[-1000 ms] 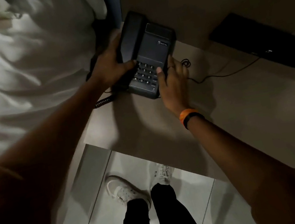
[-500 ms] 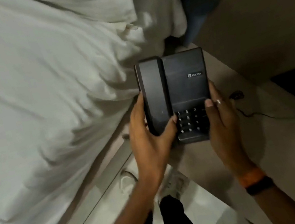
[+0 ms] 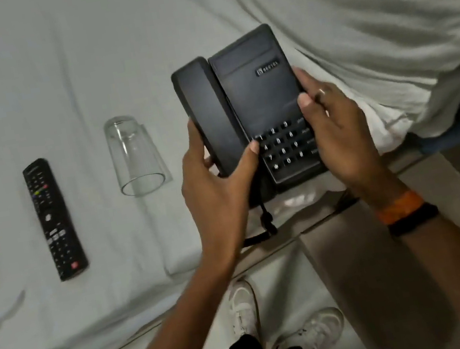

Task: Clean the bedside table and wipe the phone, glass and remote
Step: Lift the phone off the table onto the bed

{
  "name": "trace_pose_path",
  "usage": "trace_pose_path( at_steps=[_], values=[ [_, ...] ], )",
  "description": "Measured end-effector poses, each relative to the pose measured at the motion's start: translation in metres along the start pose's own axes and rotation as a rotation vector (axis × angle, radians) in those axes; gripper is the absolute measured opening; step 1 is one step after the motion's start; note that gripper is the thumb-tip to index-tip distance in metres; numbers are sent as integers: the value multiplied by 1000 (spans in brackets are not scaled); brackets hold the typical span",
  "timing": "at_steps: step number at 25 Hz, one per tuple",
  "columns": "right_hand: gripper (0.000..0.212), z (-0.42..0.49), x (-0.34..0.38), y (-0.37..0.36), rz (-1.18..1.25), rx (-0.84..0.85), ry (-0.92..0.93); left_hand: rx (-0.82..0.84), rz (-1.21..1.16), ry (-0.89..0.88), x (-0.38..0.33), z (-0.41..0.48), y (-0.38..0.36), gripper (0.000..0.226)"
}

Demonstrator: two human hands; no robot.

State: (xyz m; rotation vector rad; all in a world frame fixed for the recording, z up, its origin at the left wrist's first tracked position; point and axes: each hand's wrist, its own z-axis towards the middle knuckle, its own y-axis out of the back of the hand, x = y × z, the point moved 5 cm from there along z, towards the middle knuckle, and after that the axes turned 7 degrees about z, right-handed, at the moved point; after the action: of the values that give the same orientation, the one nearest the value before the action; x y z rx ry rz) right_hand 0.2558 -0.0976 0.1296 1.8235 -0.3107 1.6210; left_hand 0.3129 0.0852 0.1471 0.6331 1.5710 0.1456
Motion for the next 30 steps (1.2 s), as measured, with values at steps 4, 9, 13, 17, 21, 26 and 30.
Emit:
trace_pose_path(
  at_steps=[4, 9, 13, 17, 21, 26, 30],
  values=[
    [42, 69, 4, -41, -83, 80, -39, -11, 37, 2, 4, 70, 13, 59],
    [39, 92, -23, -57, -175, 177, -87, 57, 156, -1, 23, 99, 0, 65],
    [38, 84, -22, -55, -180, 137, -83, 40, 240, -20, 26, 95, -5, 84],
    [44, 35, -21, -32, -557, -106, 106, -43, 530, -328, 5, 55, -21, 83],
    [48, -46, -45, 17, -762, -365, 122, 17, 532, -840, -4, -12, -64, 57],
    [53, -183, -119, 82, -896, -458, -133, 490, 684, -1040, 28, -96, -155, 64],
    [60, -298, -172, 121, -896, -501, -481, 754, 834, -1199, 65, -175, -212, 72]
  ],
)
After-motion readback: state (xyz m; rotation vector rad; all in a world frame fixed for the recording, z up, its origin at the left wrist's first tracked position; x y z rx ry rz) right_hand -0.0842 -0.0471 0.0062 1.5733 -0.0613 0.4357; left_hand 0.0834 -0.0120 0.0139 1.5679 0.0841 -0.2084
